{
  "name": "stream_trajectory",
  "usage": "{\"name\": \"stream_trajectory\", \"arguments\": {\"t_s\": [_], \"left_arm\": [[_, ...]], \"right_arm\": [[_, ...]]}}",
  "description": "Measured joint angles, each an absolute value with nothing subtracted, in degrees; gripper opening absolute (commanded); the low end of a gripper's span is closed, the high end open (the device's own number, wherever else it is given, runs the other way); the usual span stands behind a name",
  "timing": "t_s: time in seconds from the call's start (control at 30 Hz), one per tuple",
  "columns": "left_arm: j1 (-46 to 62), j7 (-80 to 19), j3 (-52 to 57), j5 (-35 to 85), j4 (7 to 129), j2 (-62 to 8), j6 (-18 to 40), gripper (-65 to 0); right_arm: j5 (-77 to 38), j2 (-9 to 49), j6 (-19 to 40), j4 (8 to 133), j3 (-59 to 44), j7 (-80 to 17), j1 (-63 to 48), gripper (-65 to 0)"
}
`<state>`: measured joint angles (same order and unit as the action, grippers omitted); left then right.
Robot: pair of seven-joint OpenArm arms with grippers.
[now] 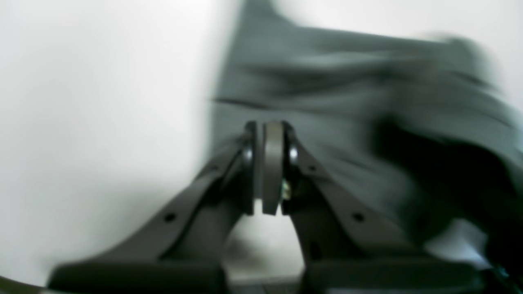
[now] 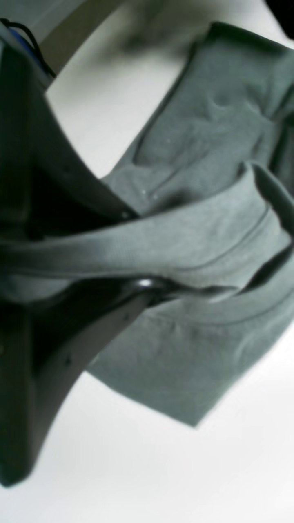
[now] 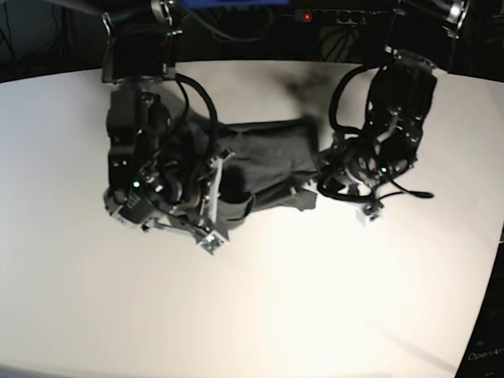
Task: Fold the T-shirt properly
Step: 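Press the folded bundle together with both grippers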
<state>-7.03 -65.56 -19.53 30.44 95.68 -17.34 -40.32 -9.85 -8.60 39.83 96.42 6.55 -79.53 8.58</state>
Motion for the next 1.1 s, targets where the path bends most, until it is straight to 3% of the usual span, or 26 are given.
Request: {"name": "stream_trajectory", "arguments": {"t_s": [0.27, 0.53, 0.87, 1.1], "left_arm": [[-7.55, -58.89, -19.7, 30.7, 87.24, -17.15, -40.29, -61.9], [-10.81, -56.31, -21.98, 30.26, 82.98, -16.82, -39.9, -61.9], [-10.81, -56.25, -22.09, 29.63, 83.02, -15.4, -40.27, -61.9], [-10.79, -56.07, -22.06, 28.71, 83.13, -15.97, -40.75, -61.9]], "right_arm": [[-11.77, -8.58, 39.83, 96.42, 6.48, -78.89, 8.99, -64.4], [-29.06, -8.58, 39.81, 92.2, 7.27, -75.31, 8.86, -64.4], [-35.81, -8.6, 28.32, 90.35, 13.21, -69.32, 8.88, -64.4], [-42.11, -8.03, 25.96, 83.74, 13.23, -62.83, 8.69, -64.4]]}}
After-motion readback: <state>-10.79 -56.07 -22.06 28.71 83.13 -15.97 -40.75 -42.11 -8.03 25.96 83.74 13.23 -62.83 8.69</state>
